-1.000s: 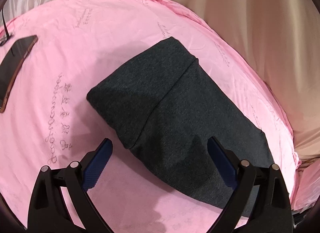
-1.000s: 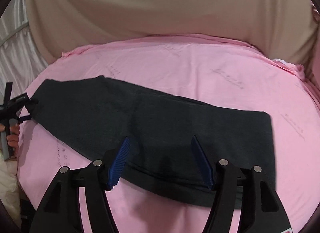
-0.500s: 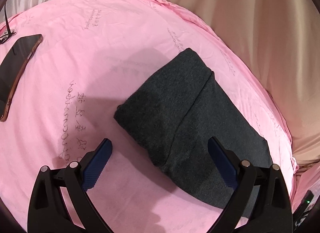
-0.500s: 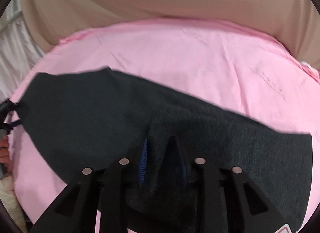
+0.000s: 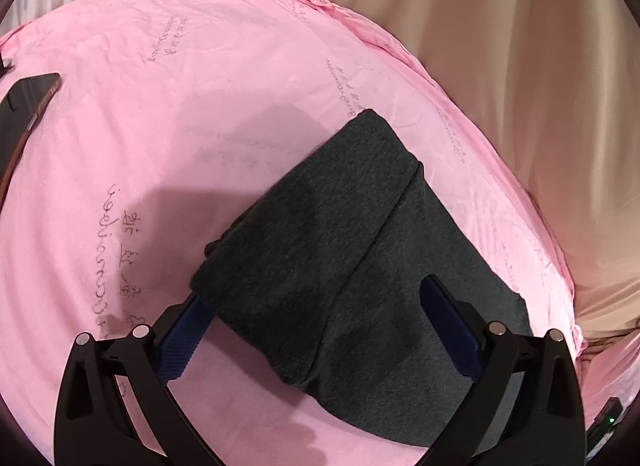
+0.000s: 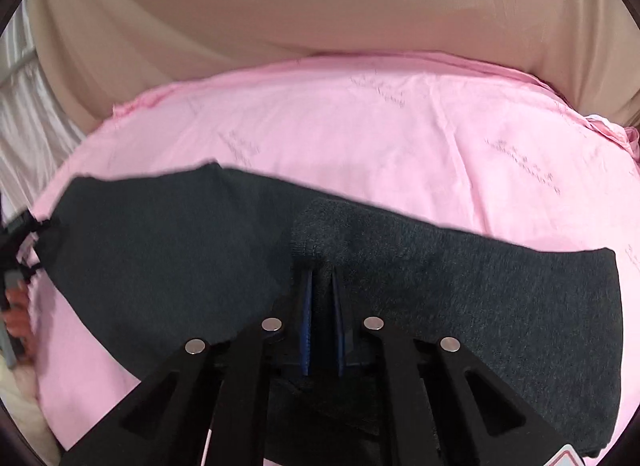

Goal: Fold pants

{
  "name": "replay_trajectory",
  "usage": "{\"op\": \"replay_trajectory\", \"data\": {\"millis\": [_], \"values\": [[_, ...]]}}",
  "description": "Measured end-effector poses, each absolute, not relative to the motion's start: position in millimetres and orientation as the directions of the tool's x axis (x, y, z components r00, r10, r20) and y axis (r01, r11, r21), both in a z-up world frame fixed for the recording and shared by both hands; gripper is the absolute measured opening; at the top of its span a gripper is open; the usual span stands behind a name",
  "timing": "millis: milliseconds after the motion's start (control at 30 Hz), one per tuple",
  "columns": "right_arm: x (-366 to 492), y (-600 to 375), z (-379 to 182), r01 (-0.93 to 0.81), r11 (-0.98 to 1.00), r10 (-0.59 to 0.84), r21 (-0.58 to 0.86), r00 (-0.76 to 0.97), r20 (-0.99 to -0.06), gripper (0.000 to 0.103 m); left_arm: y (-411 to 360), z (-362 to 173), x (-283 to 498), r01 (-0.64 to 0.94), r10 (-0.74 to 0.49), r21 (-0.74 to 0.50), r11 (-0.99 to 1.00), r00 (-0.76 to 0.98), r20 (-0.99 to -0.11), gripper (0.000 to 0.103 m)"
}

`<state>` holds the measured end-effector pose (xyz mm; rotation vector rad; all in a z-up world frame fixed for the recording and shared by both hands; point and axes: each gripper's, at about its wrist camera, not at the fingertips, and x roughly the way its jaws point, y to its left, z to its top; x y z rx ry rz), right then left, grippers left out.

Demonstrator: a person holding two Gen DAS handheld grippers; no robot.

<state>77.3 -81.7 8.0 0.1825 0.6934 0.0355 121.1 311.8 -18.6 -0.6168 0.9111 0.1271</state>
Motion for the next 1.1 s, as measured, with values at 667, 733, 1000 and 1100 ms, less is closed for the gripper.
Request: {"op": "replay_trajectory", "data": {"millis": [667,733,1000,1100], "values": [[-3,-148,3,0.151,0.942,0.057,0.301,0.81,-0.584,0.067,267,27,136,-0.278,-0.097,-0.371,0.886,0.672,-0.734,0.02],[-11,-156,-1,0.164,0.939,0.049,0.304,0.808,-0.587,0.067,239,55,127,-0.2,-0.119,-0.362,0.911,0.71,-0.694,0.02],[-36,-179,-7,0.172,0.923,0.06,0.345,0.819,-0.57,0.067,76,125,108,0.142,-0.266,-0.244,0.959,0.743,-0.614,0.02],[-43,-185,-11,0.17,0.918,0.07,0.358,0.82,-0.568,0.067,35,96,125,0.152,-0.264,-0.22,0.963,0.677,-0.686,0.022]]}}
